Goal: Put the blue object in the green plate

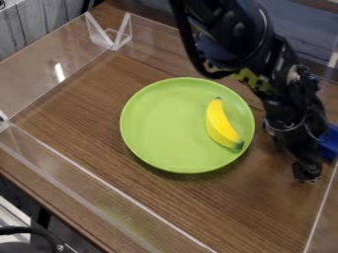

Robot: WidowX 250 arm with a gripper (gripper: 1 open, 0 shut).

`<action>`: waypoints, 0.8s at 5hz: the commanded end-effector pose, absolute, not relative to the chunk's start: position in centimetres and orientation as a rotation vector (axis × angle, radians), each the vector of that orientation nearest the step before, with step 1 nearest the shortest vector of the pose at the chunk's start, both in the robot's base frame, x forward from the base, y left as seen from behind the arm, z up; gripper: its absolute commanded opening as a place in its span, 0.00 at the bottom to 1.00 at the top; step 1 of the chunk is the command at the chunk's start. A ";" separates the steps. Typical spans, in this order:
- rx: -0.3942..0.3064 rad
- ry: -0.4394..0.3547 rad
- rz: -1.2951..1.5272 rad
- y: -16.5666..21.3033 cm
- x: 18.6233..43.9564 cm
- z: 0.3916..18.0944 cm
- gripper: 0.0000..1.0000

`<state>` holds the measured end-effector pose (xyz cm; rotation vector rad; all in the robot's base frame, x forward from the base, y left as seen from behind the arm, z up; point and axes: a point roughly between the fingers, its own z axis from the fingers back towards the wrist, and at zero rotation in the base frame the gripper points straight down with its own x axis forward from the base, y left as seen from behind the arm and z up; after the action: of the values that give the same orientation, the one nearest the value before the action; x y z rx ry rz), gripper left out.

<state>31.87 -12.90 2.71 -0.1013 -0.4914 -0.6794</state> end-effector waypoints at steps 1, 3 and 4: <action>-0.095 -0.555 -0.664 -12.8 33.3 4.0 1.00; -0.098 -0.560 -0.652 -12.7 33.4 3.8 1.00; -0.101 -0.562 -0.644 -12.7 33.4 3.8 1.00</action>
<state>32.57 -12.87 2.59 -0.1079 -0.5153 -0.6506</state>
